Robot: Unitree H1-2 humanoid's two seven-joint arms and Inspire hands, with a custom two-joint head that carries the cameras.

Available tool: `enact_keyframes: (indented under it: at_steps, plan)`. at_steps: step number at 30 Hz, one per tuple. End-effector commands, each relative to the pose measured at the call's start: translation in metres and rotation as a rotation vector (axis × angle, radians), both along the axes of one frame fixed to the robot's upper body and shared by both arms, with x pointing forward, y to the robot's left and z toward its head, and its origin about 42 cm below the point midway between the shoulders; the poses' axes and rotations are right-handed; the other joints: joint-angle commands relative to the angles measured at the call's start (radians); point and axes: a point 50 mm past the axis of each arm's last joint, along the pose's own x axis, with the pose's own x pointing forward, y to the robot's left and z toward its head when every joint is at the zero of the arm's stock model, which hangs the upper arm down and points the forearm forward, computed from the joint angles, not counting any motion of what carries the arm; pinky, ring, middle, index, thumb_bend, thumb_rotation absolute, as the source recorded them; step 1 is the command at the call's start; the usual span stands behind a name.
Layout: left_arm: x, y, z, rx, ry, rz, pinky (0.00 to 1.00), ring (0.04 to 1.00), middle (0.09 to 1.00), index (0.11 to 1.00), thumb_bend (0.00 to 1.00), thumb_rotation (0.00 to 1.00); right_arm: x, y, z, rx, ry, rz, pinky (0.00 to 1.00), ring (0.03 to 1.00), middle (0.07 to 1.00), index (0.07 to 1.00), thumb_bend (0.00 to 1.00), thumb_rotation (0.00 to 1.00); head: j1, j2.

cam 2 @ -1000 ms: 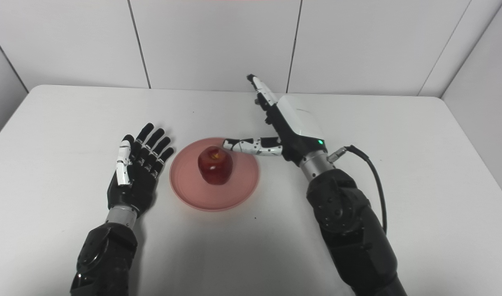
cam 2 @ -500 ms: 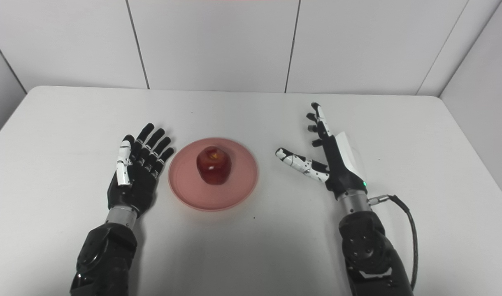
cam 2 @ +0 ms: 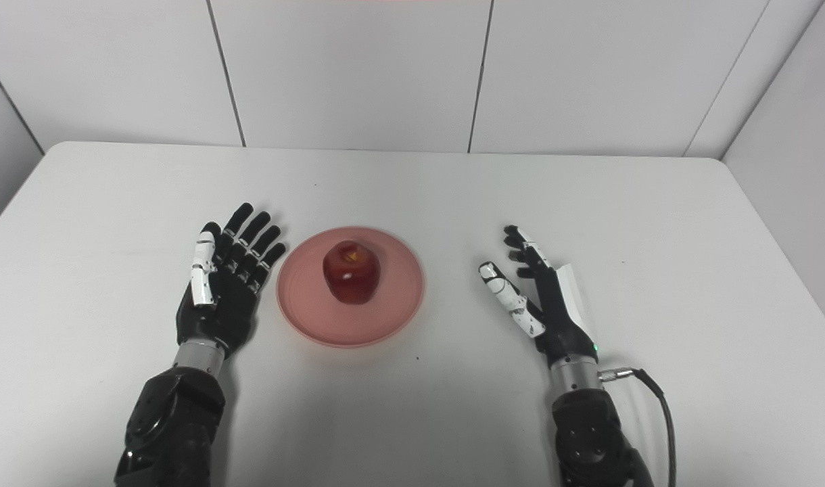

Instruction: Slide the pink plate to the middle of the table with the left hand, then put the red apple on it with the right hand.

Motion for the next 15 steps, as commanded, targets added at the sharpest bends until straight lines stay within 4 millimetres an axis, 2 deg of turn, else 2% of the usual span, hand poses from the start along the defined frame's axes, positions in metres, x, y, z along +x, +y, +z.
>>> enact_keyframes:
  at_steps: [1,5,15]
  plan:
    - [0.006,-0.001,0.015,-0.008,-0.075,-0.005,0.90,0.887,0.879,0.862,0.35,1.00,0.008,0.006,0.017,0.040,-0.128,0.036,0.75,0.819,0.843,0.850,0.41,1.00,0.001,0.000]
    - [0.006,-0.001,0.015,-0.011,-0.075,-0.003,0.90,0.888,0.881,0.864,0.35,1.00,0.009,0.009,0.014,0.080,-0.138,0.057,0.76,0.825,0.849,0.852,0.35,1.00,0.002,0.000]
    - [0.006,0.000,0.013,-0.013,-0.071,0.001,0.90,0.891,0.884,0.866,0.34,1.00,0.007,0.017,0.009,0.204,-0.104,0.088,0.77,0.846,0.863,0.860,0.35,1.00,0.007,-0.003]
